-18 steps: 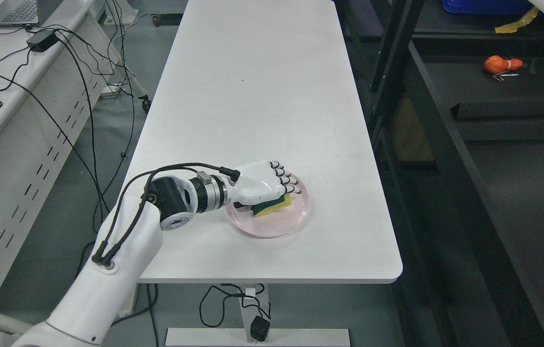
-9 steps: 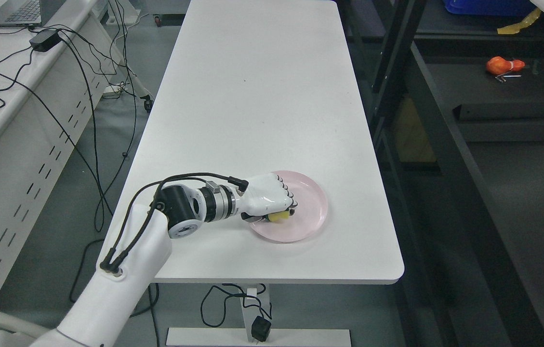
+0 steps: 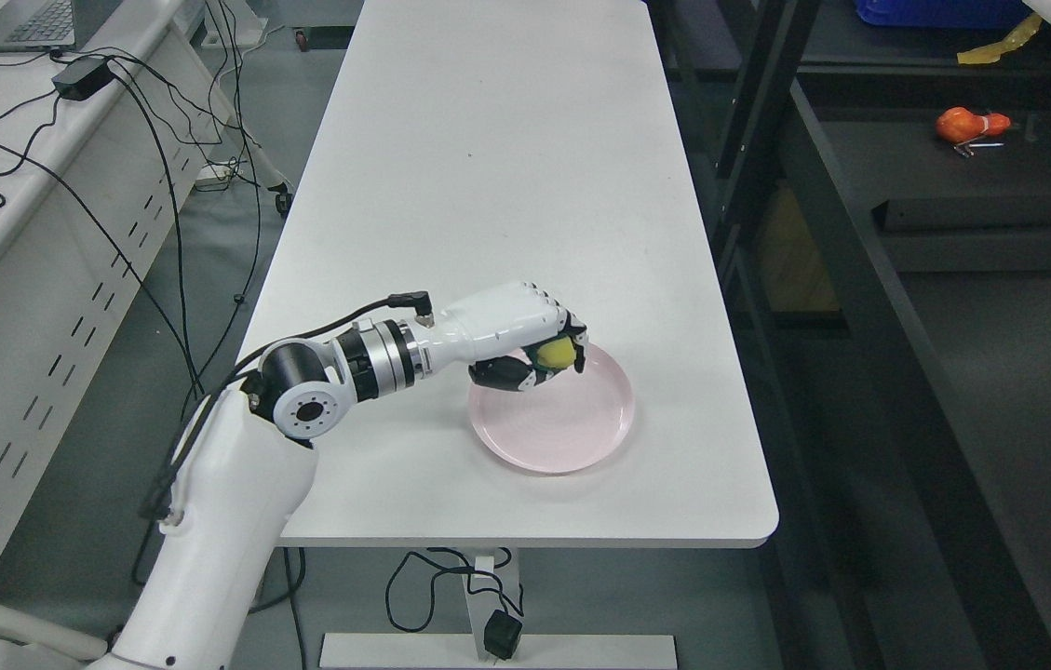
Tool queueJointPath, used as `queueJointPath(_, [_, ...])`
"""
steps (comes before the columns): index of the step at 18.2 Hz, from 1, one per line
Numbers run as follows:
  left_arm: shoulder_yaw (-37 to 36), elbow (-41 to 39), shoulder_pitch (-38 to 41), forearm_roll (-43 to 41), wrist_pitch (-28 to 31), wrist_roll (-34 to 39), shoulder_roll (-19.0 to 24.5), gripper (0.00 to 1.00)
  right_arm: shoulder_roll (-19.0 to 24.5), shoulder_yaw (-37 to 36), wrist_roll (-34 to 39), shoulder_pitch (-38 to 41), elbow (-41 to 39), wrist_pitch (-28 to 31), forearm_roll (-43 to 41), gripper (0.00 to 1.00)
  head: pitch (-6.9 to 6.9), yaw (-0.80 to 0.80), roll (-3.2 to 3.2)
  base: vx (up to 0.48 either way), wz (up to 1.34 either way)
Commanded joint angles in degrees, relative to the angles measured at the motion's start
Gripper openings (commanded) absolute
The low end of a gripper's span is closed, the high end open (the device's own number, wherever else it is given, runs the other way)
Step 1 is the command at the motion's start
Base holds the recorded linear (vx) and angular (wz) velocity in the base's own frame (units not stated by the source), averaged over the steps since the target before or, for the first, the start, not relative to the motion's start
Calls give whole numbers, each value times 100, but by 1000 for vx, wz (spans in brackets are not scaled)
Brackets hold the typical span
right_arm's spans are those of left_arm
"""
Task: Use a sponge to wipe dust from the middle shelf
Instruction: 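Grasp the sponge with the left hand and lift it off the plate, then pull the held sponge back toward the robot with the left hand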
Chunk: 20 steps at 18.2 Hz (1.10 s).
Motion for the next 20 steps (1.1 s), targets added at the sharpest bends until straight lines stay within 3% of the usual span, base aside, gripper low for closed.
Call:
queueJointPath(1, [2047,-80,207,3677,949,429,-198,0,-100,7,-2,0,-100,5,0,100,0,0,0,0,0])
queueJointPath(4, [1759,-115,1032,4700,1172,1325,-198,0,-100,-2,-2,0,-100,5,0,100,0,0,0,0,0])
queueJointPath(10, [1274,-1362,2869,5308,1172,2102,-198,0,-100,-2,-2,0,-100,5,0,100,0,0,0,0,0])
queueJointPath(16, [1598,-1916,3249,5405,1233,2294,-198,0,-100,-2,-2,0,-100,5,0,100,0,0,0,-16,-4])
queueJointPath(20, [1924,-2145,3232,5466,1917,2647,-198,0,-100,-2,-2,0,-100,5,0,100,0,0,0,-78,-3])
